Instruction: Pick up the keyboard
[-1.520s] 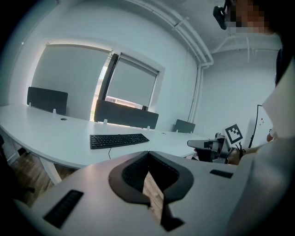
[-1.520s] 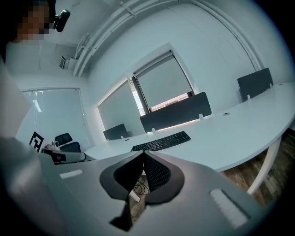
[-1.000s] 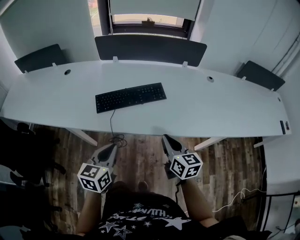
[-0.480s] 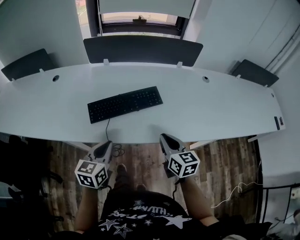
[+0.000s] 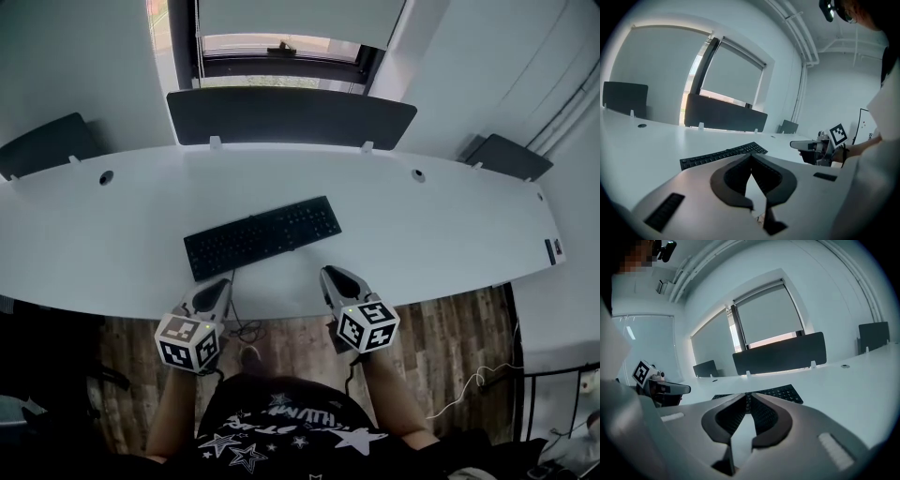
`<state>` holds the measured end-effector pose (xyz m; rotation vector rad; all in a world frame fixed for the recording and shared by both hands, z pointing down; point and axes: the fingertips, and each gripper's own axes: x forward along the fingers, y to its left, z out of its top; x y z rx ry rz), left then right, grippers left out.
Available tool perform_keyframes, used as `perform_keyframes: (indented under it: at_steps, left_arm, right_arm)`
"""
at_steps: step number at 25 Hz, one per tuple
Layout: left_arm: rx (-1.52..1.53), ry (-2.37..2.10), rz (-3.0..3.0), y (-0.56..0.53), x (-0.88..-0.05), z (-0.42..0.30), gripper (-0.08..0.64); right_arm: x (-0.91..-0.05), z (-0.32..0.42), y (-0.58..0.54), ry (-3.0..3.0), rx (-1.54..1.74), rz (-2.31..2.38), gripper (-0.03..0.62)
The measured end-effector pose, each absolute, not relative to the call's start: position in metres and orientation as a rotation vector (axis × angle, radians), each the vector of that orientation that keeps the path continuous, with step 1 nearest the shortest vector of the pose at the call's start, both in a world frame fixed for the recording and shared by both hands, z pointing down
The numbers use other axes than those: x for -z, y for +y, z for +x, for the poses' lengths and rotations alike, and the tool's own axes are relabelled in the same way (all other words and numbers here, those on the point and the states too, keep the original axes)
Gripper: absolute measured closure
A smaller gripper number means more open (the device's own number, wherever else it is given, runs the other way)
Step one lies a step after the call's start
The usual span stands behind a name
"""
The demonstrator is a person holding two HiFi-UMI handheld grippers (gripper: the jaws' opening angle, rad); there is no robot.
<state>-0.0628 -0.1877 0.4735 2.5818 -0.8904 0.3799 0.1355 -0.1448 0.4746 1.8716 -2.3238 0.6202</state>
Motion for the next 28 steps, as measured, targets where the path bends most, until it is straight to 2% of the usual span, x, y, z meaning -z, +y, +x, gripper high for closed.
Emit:
perform_keyframes:
  at_steps: [5, 14, 21, 28]
  left_arm:
    - [-0.378, -0.862, 2.596, -0.22, -0.471, -0.078, 0.551]
    - [-0.383, -0.818, 2.57, -0.256, -0.486, -0.092, 0.551]
    - [-0.372, -0.875, 2.516, -0.264, -0.494, -0.091, 0.551]
    - [-0.371, -0.999, 2.46, -0.276, -0.495, -0.083, 0.551]
  right_arm:
    - [-0.483, 0.125, -0.178, -2.246, -0.619, 1.858, 0.569]
    - [-0.511, 0.109, -0.208, -2.112, -0.685, 1.784, 0.398]
    - [-0.525, 0.12, -0.233, -2.061, -0.545, 1.679, 0.204]
    - [-0.547, 0.13, -0.262, -1.981, -0.254, 1.337, 0.156]
